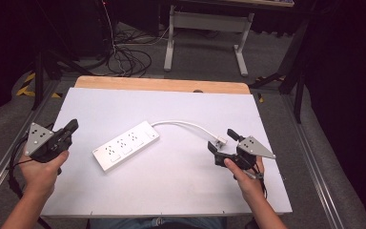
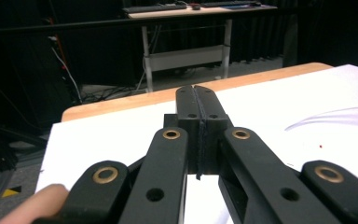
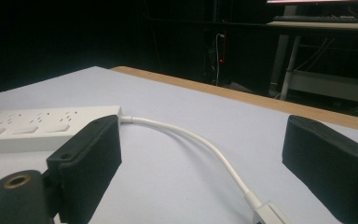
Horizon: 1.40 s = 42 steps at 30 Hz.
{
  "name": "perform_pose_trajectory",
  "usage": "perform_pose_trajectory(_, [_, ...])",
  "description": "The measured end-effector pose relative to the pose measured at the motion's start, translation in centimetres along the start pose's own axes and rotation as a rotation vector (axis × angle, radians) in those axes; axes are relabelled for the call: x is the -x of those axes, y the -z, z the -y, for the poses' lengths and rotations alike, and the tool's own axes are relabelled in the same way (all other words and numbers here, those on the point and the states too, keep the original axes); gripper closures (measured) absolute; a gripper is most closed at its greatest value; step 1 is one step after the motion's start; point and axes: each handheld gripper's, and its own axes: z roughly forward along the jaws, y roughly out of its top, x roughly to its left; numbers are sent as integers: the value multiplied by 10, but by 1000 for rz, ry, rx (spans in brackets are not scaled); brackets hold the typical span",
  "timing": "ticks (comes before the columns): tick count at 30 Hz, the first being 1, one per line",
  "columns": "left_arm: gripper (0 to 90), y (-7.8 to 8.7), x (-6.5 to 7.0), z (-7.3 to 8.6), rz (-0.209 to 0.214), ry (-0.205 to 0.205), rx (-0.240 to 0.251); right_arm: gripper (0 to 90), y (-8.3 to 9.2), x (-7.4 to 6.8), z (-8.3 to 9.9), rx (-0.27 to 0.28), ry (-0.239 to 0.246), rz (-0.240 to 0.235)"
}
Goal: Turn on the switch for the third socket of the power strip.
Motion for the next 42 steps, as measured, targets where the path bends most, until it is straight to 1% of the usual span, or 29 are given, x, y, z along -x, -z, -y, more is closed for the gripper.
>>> perform_pose_trajectory(1, [898,0,1,0,3,2,-1,119,0,0,0,0,0,0])
perform_pose_trajectory(6, [898,-2,3,0,30,-23,-15,119,0,0,0,0,0,0])
perform_pose_trajectory(9, [898,-4,5,2,38,-22,-25,119,0,0,0,0,1,-1])
perform_pose_trajectory(11, [898,-5,6,2,45,-33,-30,119,0,0,0,-4,-1,-1])
perform_pose_trajectory(14, [899,-6,9,2,57,-36,-35,119,0,0,0,-6,1,0])
perform_pose_trajectory(15, [898,-6,9,2,60,-45,-41,119,0,0,0,-6,1,-1])
perform_pose_trajectory(17, [898,-7,10,3,69,-44,-43,120,0,0,0,-3,1,-1])
perform_pose_trajectory(19, [898,-8,10,3,71,-54,-49,120,0,0,0,-4,1,-1])
perform_pose_trajectory(21, [898,-8,11,3,75,-50,-51,120,0,0,0,-4,0,-1])
perform_pose_trajectory(30, [898,-11,14,5,93,-65,-73,120,0,0,0,-6,1,-1])
perform_pose_trajectory(37, [898,-15,17,8,111,-90,-110,120,0,0,1,-6,-1,-1])
perform_pose_trajectory(42, [898,-18,21,9,129,-111,-124,120,0,0,1,-6,-3,0])
